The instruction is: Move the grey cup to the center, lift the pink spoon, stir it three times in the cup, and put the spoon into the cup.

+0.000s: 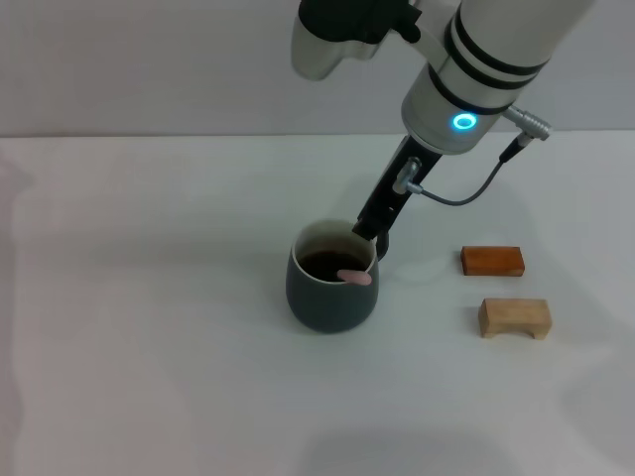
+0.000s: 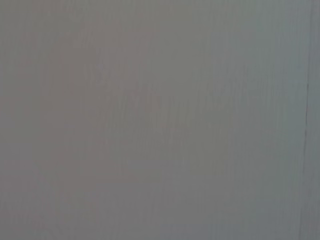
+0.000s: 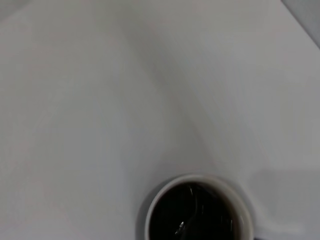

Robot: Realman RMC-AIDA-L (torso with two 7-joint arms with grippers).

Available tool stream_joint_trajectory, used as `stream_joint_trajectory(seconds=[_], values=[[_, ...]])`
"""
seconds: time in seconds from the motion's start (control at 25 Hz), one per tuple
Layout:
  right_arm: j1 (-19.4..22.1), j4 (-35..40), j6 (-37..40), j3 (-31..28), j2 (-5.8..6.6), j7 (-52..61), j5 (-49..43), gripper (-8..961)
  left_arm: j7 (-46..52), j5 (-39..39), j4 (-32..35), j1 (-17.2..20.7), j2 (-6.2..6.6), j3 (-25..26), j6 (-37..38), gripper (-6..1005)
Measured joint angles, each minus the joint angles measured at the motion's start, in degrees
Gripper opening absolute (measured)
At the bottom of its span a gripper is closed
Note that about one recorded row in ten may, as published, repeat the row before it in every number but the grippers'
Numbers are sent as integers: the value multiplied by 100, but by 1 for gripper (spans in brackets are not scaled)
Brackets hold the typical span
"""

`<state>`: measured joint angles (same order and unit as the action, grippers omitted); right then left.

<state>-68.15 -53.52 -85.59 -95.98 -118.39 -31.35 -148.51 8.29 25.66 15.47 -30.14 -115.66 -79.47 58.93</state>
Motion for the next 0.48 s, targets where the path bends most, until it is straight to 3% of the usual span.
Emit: stream_joint_trajectory(seconds=[0.16, 0.2, 0.28, 0.32, 0.36, 0.48], values=[[93, -50, 408, 7, 0, -22, -25, 225, -9, -35, 0, -1, 0, -1, 2, -1], [291, -222, 936, 23, -2, -83, -32, 225, -12, -87, 0, -1, 2, 7, 0, -1], [425, -344, 1262, 52, -8, -118, -4, 225, -5, -174, 0, -1, 6, 24, -11, -1], [859, -647, 2147, 191, -33, -226, 88, 225, 18, -220, 0, -1, 8, 32, -17, -1], [859, -647, 2147, 191, -33, -226, 88, 224, 18, -220, 0, -1, 8, 32, -17, -1], [1646, -1059, 3936, 815, -50, -374, 237, 224, 44, -218, 0, 0, 8, 35, -21, -1]])
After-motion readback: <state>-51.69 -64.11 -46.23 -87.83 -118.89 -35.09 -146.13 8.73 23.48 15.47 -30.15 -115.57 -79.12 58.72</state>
